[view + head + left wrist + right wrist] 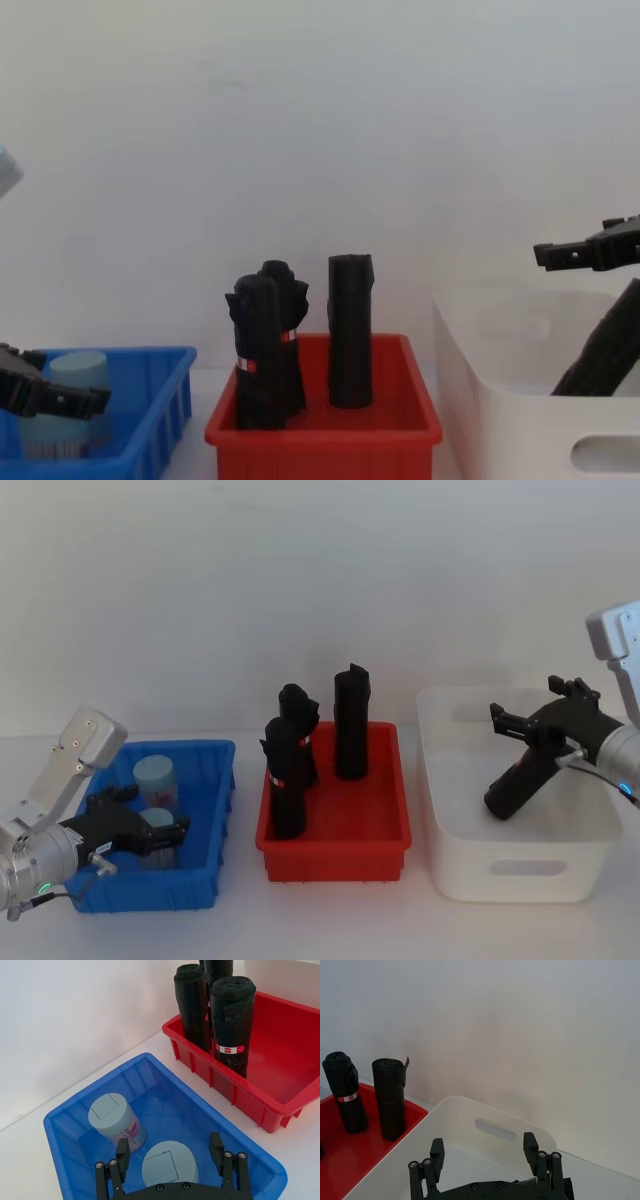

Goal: Pick the cotton swabs from the blue box and place them into the white box.

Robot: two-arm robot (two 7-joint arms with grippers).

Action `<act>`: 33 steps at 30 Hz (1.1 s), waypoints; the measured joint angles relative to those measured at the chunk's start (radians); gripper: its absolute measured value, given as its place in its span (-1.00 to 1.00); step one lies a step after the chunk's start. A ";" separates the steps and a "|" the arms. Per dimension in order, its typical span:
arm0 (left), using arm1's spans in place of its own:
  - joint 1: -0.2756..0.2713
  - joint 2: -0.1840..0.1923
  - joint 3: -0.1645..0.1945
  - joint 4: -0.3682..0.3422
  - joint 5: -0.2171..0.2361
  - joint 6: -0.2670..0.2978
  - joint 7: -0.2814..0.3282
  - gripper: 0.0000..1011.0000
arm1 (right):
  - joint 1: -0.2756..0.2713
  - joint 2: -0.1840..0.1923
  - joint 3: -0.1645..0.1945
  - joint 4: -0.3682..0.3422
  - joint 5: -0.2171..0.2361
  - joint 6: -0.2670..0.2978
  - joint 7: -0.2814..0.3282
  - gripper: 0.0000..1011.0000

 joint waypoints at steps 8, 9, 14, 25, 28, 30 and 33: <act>0.002 -0.006 0.002 0.010 -0.007 0.000 0.021 0.99 | 0.000 0.000 0.000 0.000 0.000 0.000 0.000 0.98; 0.002 -0.006 0.002 0.011 -0.008 0.001 0.023 0.99 | 0.000 0.000 0.000 0.000 0.000 0.000 0.000 0.98; 0.007 -0.008 0.004 0.014 -0.014 0.005 0.032 0.99 | 0.000 0.000 0.000 0.000 0.000 0.000 0.000 0.98; 0.015 -0.013 0.009 0.017 -0.022 0.017 0.051 0.99 | 0.000 0.000 0.000 0.000 0.000 0.000 0.000 0.98; 0.017 -0.015 0.010 0.017 -0.025 0.019 0.060 0.99 | 0.000 0.000 0.000 0.000 0.000 0.000 0.000 0.98; 0.018 -0.017 0.010 0.016 -0.027 0.020 0.064 0.99 | 0.000 0.000 0.000 0.000 0.000 0.000 0.000 0.98; 0.020 -0.021 0.012 0.015 -0.031 0.021 0.078 0.99 | 0.000 0.000 0.000 0.000 0.000 0.000 0.000 0.98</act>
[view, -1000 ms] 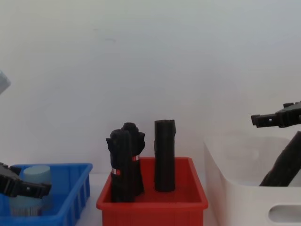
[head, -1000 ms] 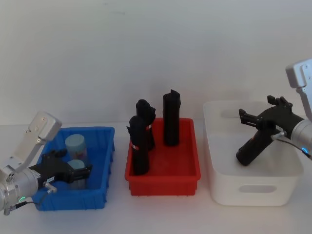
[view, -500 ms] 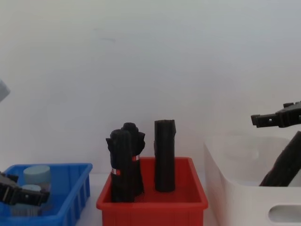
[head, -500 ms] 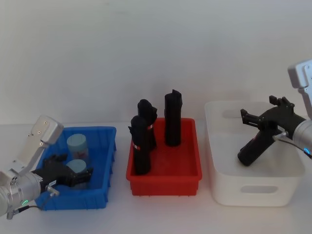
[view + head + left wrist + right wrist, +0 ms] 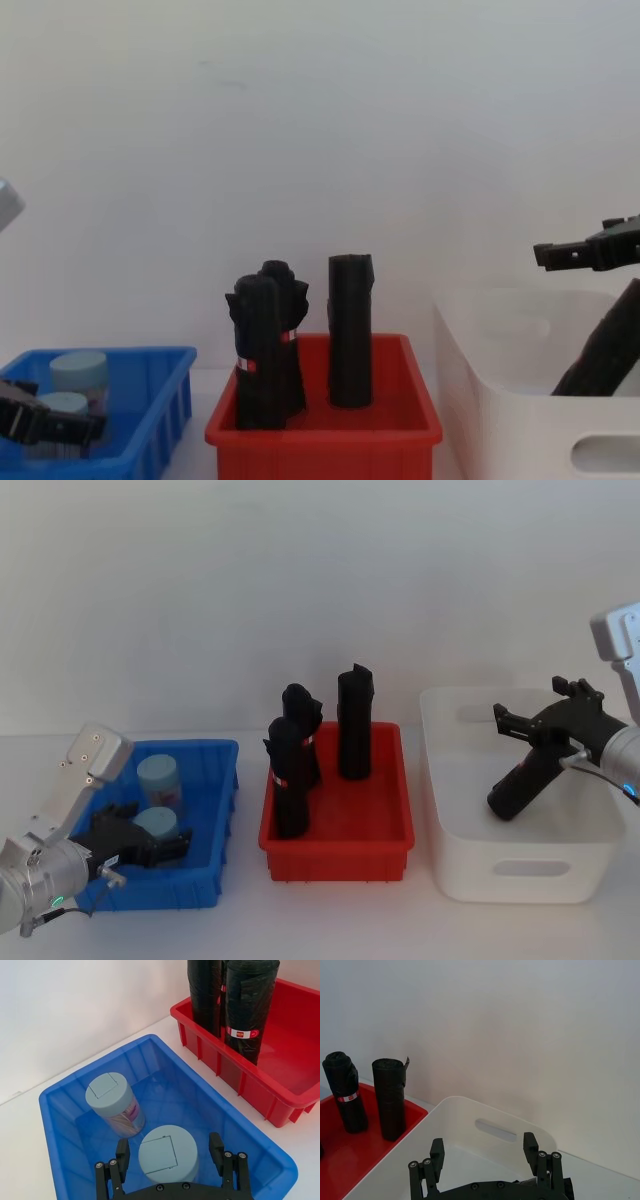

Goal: Pick the cotton swabs from the blue box and place them into the white box.

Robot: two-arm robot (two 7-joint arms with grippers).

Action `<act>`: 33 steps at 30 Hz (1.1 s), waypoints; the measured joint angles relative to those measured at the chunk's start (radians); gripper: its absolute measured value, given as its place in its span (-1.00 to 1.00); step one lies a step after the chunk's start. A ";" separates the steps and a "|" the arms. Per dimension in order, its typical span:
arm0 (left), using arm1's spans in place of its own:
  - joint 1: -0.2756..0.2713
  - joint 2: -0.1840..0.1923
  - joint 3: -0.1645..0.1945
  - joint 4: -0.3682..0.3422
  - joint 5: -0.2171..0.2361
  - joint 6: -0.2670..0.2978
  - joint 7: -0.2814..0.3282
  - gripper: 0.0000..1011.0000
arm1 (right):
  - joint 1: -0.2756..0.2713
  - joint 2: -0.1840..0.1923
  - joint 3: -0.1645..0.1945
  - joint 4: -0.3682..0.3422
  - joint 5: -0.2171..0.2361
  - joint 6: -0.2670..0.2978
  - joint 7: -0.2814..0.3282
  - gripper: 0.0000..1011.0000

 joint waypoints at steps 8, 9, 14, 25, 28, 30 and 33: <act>0.003 -0.008 0.003 -0.001 -0.002 0.001 0.031 0.99 | 0.000 0.000 0.000 0.000 0.000 0.000 0.000 0.98; 0.003 -0.008 0.004 -0.001 -0.002 0.001 0.033 0.99 | 0.000 0.000 0.000 0.000 0.000 0.000 0.000 0.98; 0.004 -0.012 0.006 -0.001 -0.003 0.005 0.047 0.99 | 0.000 0.000 0.000 0.000 0.000 0.000 0.000 0.98; 0.006 -0.017 0.008 -0.001 -0.003 0.010 0.062 0.99 | 0.000 0.000 0.000 0.000 0.000 0.000 0.000 0.98; 0.006 -0.017 0.008 -0.001 -0.003 0.011 0.063 0.99 | 0.000 0.000 0.000 0.000 0.000 0.000 0.000 0.98; 0.006 -0.018 0.008 0.000 -0.003 0.011 0.064 0.99 | 0.000 0.000 0.000 0.000 0.000 0.000 0.000 0.98; 0.006 -0.018 0.008 0.000 -0.003 0.012 0.066 0.99 | 0.000 0.000 0.000 0.000 0.000 0.000 0.000 0.98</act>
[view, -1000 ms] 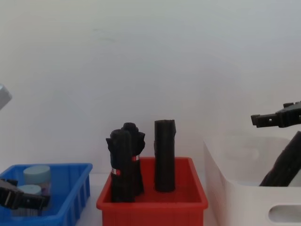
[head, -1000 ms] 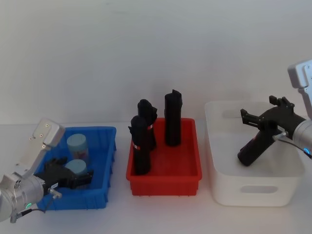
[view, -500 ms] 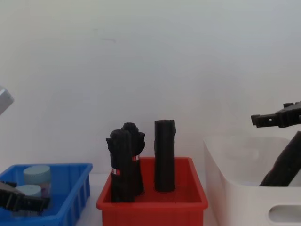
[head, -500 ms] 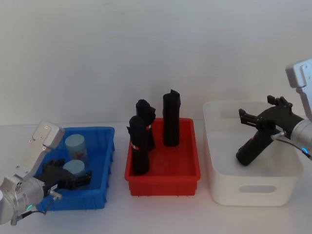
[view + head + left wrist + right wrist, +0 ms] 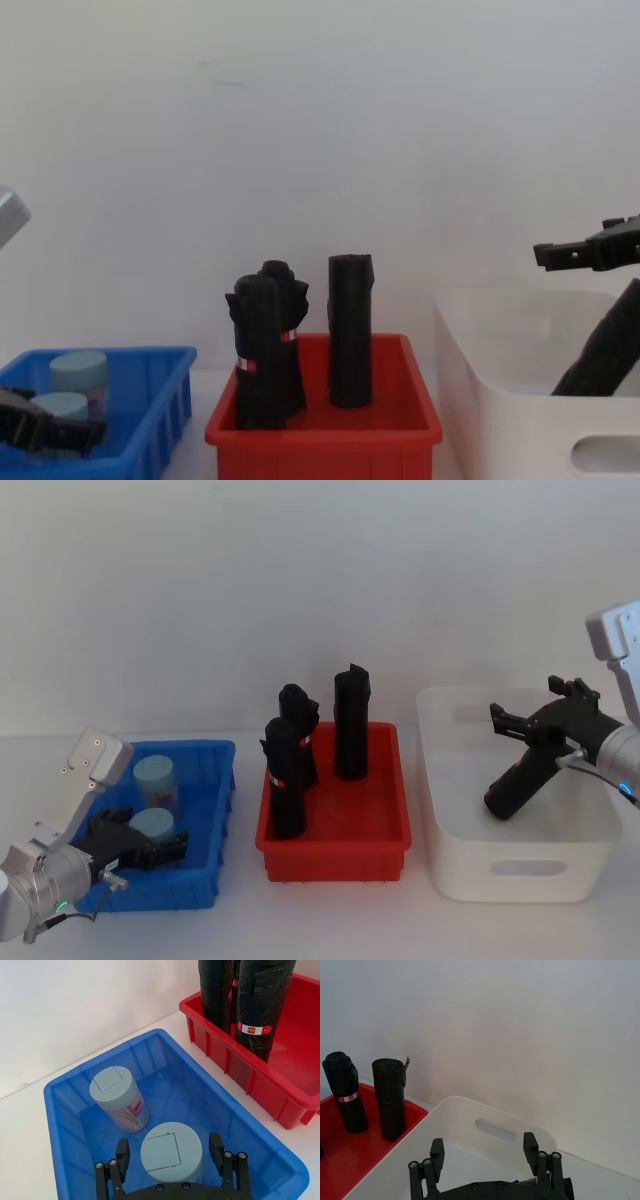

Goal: Pick the cotton swabs from the blue box and place them into the white box.

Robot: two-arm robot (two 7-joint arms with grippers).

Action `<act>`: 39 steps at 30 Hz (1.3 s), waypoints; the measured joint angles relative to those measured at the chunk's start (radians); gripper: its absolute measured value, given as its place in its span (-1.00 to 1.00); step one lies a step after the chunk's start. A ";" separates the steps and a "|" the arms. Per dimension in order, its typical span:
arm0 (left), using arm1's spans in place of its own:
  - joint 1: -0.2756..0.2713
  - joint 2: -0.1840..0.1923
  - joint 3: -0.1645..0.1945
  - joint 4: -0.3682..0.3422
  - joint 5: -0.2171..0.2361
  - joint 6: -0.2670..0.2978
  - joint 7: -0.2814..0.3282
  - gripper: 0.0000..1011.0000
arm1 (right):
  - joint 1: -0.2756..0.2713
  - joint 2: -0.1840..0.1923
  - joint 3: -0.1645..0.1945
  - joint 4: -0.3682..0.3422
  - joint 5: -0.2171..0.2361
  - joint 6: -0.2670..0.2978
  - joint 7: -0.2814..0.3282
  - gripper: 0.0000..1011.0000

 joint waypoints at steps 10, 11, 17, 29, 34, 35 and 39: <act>0.000 -0.001 0.001 0.000 0.000 0.001 0.003 0.68 | 0.000 0.000 0.000 0.000 0.000 0.000 0.000 0.98; 0.000 -0.001 0.001 0.000 0.000 0.001 0.003 0.60 | 0.000 0.000 0.000 0.000 0.000 0.000 0.000 0.98; 0.000 -0.001 0.001 0.000 0.000 0.001 0.003 0.37 | 0.000 0.000 0.000 0.000 0.000 0.000 0.000 0.98; 0.000 -0.001 0.001 0.000 0.000 0.001 0.004 0.36 | 0.000 0.000 0.000 0.000 0.000 0.000 0.000 0.98; 0.000 -0.002 0.000 -0.002 0.000 -0.002 0.005 0.36 | 0.000 0.000 0.000 0.000 0.000 0.000 0.000 0.98; 0.001 -0.002 0.000 -0.005 0.000 -0.006 0.007 0.36 | 0.000 0.000 0.000 0.000 0.000 0.000 0.000 0.98; 0.002 -0.003 -0.001 -0.017 -0.002 -0.021 0.015 0.36 | 0.000 0.000 0.000 0.000 0.000 0.000 0.000 0.98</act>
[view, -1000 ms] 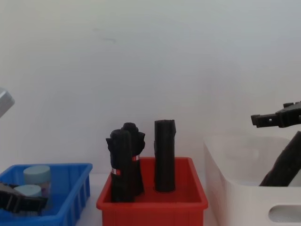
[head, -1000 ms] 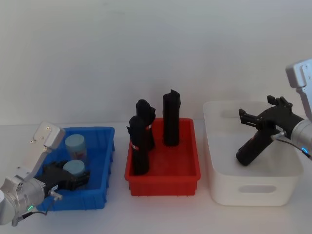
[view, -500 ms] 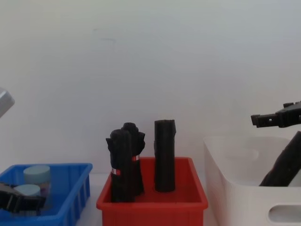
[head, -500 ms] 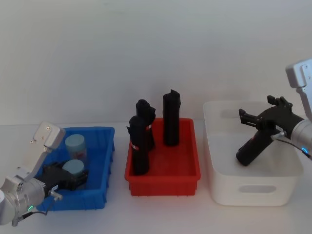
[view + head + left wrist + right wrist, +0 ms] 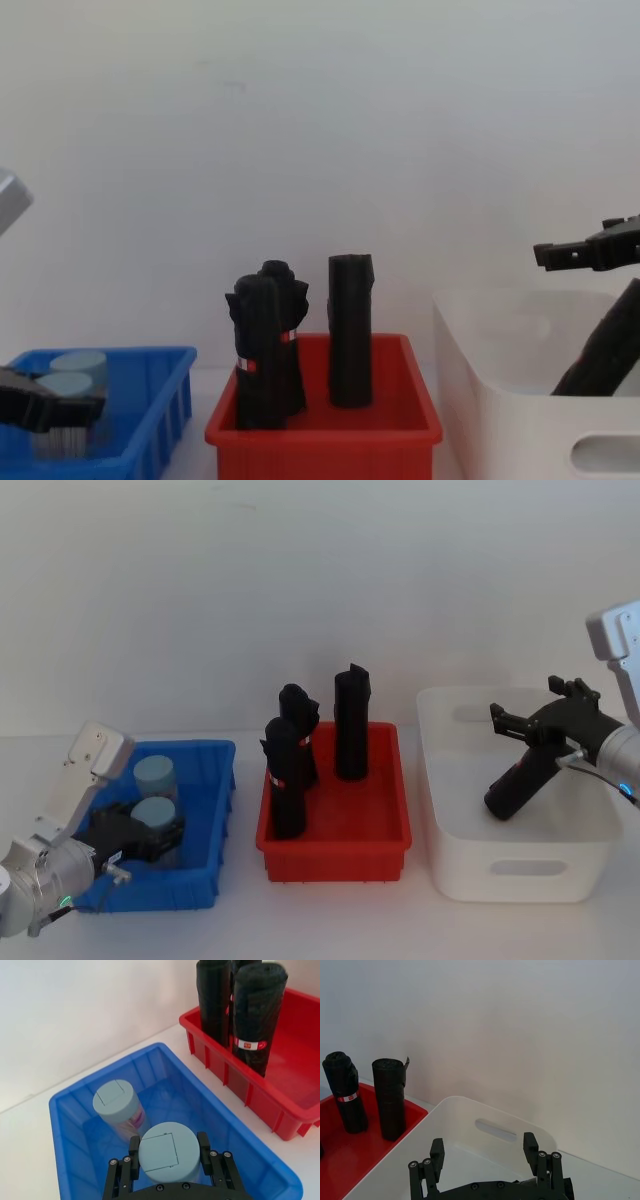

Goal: Pick the cotton swabs from the blue box and place them into the white box.

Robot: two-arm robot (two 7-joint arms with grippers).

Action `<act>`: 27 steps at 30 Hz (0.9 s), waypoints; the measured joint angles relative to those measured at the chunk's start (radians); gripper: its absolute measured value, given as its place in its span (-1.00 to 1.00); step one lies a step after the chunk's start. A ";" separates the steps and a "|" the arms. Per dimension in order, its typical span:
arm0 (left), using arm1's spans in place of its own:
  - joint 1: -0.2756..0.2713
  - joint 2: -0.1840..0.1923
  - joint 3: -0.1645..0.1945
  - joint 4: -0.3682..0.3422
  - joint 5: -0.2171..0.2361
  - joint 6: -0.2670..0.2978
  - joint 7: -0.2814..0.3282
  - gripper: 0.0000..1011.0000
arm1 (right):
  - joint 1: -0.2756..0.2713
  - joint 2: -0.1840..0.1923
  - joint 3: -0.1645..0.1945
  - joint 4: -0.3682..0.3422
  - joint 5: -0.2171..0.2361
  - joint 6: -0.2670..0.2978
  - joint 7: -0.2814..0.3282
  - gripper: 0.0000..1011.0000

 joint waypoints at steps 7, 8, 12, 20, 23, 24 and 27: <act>0.002 0.000 -0.007 -0.041 -0.011 -0.032 0.023 0.36 | 0.000 0.000 0.000 0.000 0.000 0.000 0.000 0.98; 0.003 0.000 -0.008 -0.047 -0.012 -0.036 0.026 0.36 | 0.000 0.000 0.000 0.000 0.000 0.000 0.000 0.98; 0.004 0.003 -0.015 -0.086 -0.023 -0.057 0.042 0.36 | 0.000 0.000 0.000 0.000 0.000 0.000 0.000 0.98; 0.007 0.010 -0.031 -0.161 -0.047 -0.098 0.068 0.36 | 0.007 0.002 -0.002 -0.002 -0.026 -0.024 0.018 0.98; 0.008 0.014 -0.041 -0.202 -0.063 -0.121 0.075 0.36 | 0.014 0.003 -0.005 -0.003 -0.043 -0.045 0.034 0.98; 0.008 0.015 -0.043 -0.213 -0.066 -0.125 0.076 0.36 | 0.015 0.003 -0.006 -0.003 -0.049 -0.053 0.040 0.98; 0.008 0.017 -0.048 -0.238 -0.078 -0.140 0.077 0.36 | 0.023 0.003 -0.010 -0.004 -0.068 -0.079 0.064 0.98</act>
